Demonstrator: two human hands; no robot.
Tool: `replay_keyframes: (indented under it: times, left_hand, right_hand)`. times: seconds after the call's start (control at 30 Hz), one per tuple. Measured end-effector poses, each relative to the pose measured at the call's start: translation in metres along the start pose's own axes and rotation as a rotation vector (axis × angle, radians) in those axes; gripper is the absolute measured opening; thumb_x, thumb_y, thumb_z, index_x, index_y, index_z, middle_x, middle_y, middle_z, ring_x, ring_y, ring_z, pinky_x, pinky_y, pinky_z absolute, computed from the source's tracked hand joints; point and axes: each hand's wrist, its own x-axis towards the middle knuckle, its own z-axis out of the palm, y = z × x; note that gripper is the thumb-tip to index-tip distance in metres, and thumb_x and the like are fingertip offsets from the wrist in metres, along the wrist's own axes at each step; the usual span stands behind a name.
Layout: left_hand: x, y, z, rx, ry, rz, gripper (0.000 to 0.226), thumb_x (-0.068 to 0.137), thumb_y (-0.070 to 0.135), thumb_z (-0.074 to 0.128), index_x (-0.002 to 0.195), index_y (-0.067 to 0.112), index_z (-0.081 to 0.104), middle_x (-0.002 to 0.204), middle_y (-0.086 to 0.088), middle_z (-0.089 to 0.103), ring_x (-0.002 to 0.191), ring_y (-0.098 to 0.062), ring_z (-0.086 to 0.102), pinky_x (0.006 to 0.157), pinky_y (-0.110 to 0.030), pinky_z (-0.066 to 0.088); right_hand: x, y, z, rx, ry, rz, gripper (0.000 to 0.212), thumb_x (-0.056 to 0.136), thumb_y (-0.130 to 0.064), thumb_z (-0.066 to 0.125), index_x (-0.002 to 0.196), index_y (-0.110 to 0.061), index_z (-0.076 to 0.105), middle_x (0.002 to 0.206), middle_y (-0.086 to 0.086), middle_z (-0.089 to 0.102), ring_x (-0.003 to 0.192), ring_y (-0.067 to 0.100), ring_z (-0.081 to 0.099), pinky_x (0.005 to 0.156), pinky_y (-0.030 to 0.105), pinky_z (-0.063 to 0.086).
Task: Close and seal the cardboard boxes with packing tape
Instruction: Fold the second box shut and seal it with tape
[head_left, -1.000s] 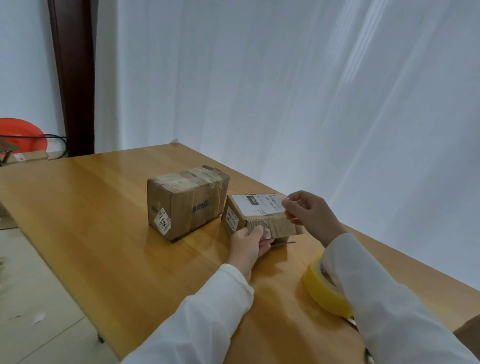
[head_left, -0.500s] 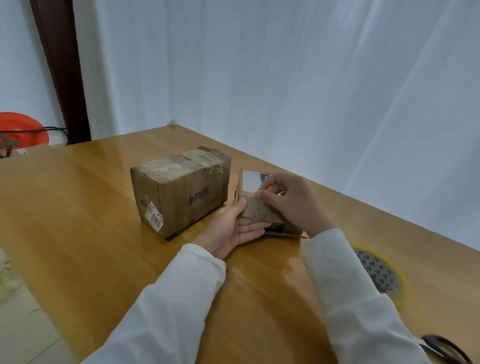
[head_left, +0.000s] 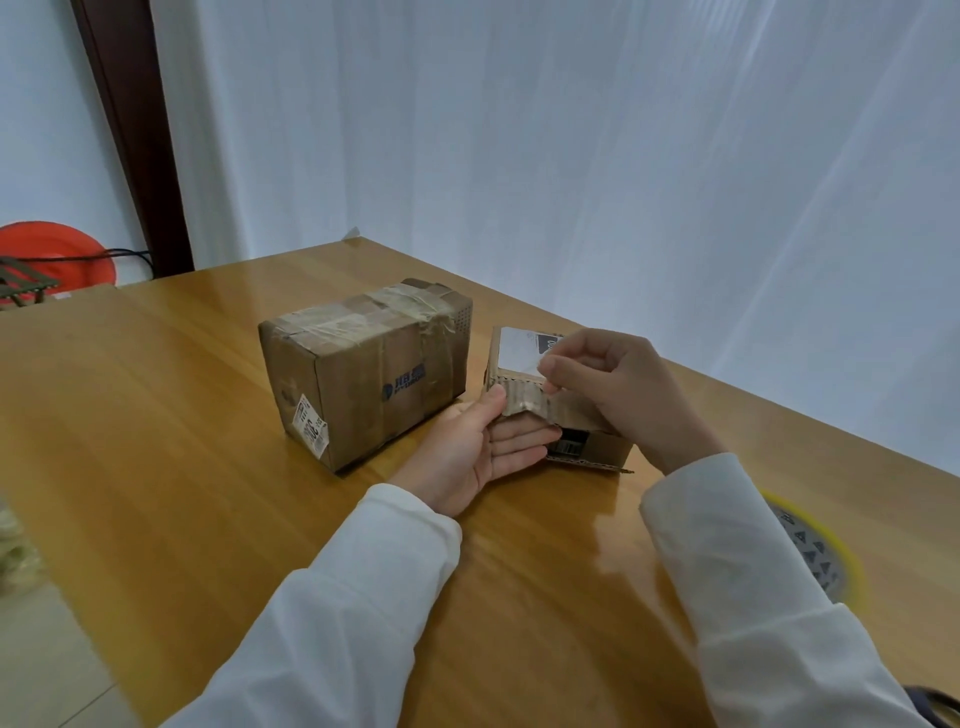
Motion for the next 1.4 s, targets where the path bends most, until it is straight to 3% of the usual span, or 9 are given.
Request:
replay_keyframes:
  times: [0.13,0.37,0.5,0.6,0.8,1.03,1.23,1.3,1.4]
  left_hand:
    - [-0.001,0.003,-0.001,-0.03,0.01,0.009,0.033,0.104,0.027,0.03,0.121,0.008,0.051,0.097,-0.018,0.071,0.087,-0.023,0.071,0.075,-0.031,0.059]
    - [-0.004,0.007,0.001,-0.092,0.036,-0.002,0.027,0.104,0.025,0.031,0.109,0.01,0.053,0.094,-0.02,0.071,0.082,-0.024,0.072,0.071,-0.032,0.06]
    - [-0.007,0.01,0.003,-0.097,0.043,0.005,0.029,0.104,0.024,0.03,0.105,0.01,0.054,0.087,-0.016,0.073,0.077,-0.023,0.072,0.069,-0.031,0.06]
    - [-0.009,0.012,0.002,-0.083,0.044,-0.016,0.031,0.104,0.025,0.028,0.116,0.008,0.051,0.089,-0.016,0.073,0.079,-0.023,0.072,0.069,-0.03,0.06]
    - [-0.01,0.014,0.001,-0.1,0.068,-0.061,0.038,0.105,0.025,0.029,0.132,0.004,0.042,0.094,-0.017,0.072,0.081,-0.024,0.072,0.069,-0.032,0.06]
    - [-0.015,0.019,0.002,-0.128,0.067,-0.086,0.035,0.105,0.025,0.026,0.112,0.005,0.054,0.086,-0.013,0.073,0.075,-0.021,0.072,0.067,-0.03,0.06]
    - [-0.017,0.021,0.001,-0.101,0.121,-0.096,0.034,0.102,0.033,0.035,0.101,0.01,0.059,0.08,-0.012,0.073,0.072,-0.019,0.072,0.066,-0.029,0.059]
    - [-0.019,0.023,0.003,-0.059,0.093,-0.137,0.031,0.098,0.038,0.045,0.1,0.013,0.062,0.08,-0.011,0.073,0.07,-0.019,0.072,0.067,-0.03,0.058]
    - [-0.023,0.023,0.004,-0.02,0.053,-0.225,0.022,0.099,0.023,0.045,0.094,0.012,0.062,0.079,-0.011,0.071,0.068,-0.017,0.07,0.067,-0.03,0.058]
  right_hand:
    - [-0.003,-0.005,0.005,-0.073,0.073,-0.191,0.01,0.083,-0.023,0.071,0.074,-0.027,0.068,0.073,-0.011,0.069,0.071,0.0,0.063,0.07,0.005,0.044]
    - [-0.007,-0.016,0.012,-0.26,0.161,-0.391,0.023,0.079,-0.024,0.075,0.069,-0.041,0.062,0.076,-0.025,0.064,0.08,-0.002,0.057,0.073,0.007,0.039]
    - [-0.008,-0.025,0.012,-0.397,0.215,-0.501,0.009,0.078,-0.03,0.072,0.072,-0.034,0.067,0.065,-0.026,0.058,0.08,0.002,0.056,0.071,0.011,0.041]
    - [-0.009,-0.028,0.014,-0.498,0.254,-0.588,0.011,0.08,-0.034,0.069,0.073,-0.026,0.071,0.067,-0.032,0.05,0.077,0.003,0.052,0.066,0.013,0.04]
    - [-0.007,-0.021,0.017,-0.567,0.333,-0.628,0.019,0.086,-0.031,0.062,0.079,-0.019,0.074,0.071,-0.015,0.056,0.079,0.0,0.045,0.065,0.009,0.036]
    - [-0.008,-0.017,0.021,-0.613,0.401,-0.76,0.021,0.089,-0.028,0.063,0.078,-0.014,0.075,0.068,0.0,0.067,0.077,0.014,0.051,0.063,0.03,0.044]
    - [-0.011,-0.03,0.024,-0.526,0.143,-0.536,0.017,0.083,-0.041,0.059,0.082,-0.027,0.068,0.075,-0.025,0.057,0.081,0.0,0.054,0.071,0.006,0.039]
    - [-0.012,-0.034,0.026,-0.578,0.059,-0.503,0.009,0.081,-0.038,0.061,0.082,-0.03,0.066,0.073,-0.021,0.057,0.08,0.002,0.052,0.067,0.009,0.039]
    - [-0.014,-0.048,0.029,-0.719,-0.106,-0.426,0.005,0.085,-0.031,0.062,0.08,-0.029,0.065,0.079,-0.01,0.062,0.078,0.004,0.049,0.066,0.009,0.036]
